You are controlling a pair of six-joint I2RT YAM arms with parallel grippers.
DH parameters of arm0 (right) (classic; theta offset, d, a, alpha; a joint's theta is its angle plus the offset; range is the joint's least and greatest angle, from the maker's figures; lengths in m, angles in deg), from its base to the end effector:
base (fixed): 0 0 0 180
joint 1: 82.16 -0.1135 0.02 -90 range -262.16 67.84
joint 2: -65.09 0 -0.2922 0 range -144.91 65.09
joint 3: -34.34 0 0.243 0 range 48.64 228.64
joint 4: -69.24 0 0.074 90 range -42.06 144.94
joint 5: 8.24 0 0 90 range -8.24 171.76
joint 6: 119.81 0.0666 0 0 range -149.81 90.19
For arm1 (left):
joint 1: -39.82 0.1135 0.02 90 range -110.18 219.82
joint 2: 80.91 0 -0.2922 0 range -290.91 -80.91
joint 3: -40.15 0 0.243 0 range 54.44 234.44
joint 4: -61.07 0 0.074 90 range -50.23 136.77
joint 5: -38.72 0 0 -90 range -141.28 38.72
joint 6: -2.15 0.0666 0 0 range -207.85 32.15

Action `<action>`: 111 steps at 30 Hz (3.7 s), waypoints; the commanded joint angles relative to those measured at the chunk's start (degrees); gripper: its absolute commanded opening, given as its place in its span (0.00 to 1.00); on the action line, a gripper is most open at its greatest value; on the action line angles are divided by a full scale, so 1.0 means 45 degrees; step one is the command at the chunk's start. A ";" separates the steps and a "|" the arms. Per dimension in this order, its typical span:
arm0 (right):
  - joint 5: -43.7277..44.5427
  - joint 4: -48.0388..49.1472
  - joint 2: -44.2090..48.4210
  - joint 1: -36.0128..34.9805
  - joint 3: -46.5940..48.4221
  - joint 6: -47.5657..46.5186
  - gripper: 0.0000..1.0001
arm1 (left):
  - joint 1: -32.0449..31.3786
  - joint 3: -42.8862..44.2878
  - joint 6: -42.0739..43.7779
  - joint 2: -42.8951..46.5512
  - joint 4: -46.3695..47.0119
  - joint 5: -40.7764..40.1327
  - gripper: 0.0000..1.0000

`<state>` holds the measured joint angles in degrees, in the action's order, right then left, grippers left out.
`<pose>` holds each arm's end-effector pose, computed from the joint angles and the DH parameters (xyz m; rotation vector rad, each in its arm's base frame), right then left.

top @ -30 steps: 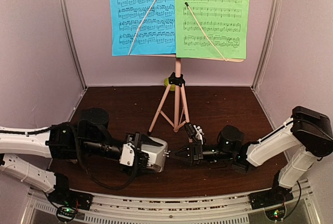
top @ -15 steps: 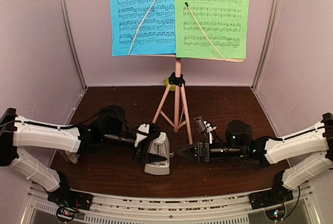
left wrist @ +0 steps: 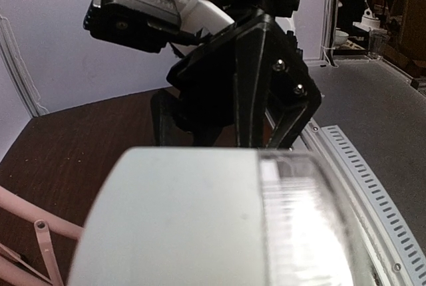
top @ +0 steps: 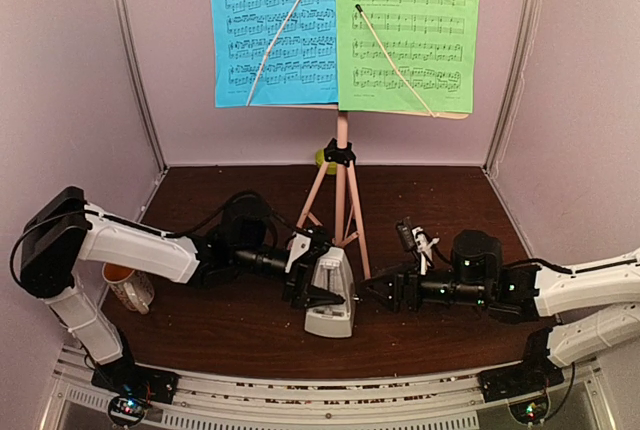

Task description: Set up the instrument practice props

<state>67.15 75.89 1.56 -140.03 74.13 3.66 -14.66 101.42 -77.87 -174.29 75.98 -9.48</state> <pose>0.1158 0.2160 0.2366 -0.6314 1.9893 1.2842 0.1737 -0.3198 0.2395 1.4645 1.3208 -1.2009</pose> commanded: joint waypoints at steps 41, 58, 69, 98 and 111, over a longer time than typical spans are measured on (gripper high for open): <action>0.3095 0.1371 -0.4927 -0.2168 0.0087 -0.1226 0.35 | 0.0300 -0.4002 -0.2231 0.5593 0.1087 -0.7608 0.98; 0.3935 0.4959 -0.8218 -0.3408 0.2525 -0.0132 0.26 | 0.0253 -0.4192 -0.5974 0.8223 -0.3698 -0.9574 0.98; 0.4314 0.3861 -0.4537 -0.3610 0.1090 -0.0232 0.31 | -0.1527 -0.4170 -0.5073 0.7035 -0.2364 -0.9557 0.92; 0.1273 -0.0701 -0.4169 -0.1195 0.5578 0.1120 0.37 | -0.2190 -0.3190 -0.3754 0.6074 -0.1473 -0.9902 0.63; 0.1640 -0.0588 -0.4779 -0.0950 0.6082 0.1387 0.34 | -0.1480 -0.2457 -0.2669 0.5606 -0.2260 -0.8827 0.62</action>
<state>74.15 72.33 -18.53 -144.71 99.20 9.26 -21.61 87.81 -91.62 -147.28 64.97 -50.77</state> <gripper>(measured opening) 0.339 0.624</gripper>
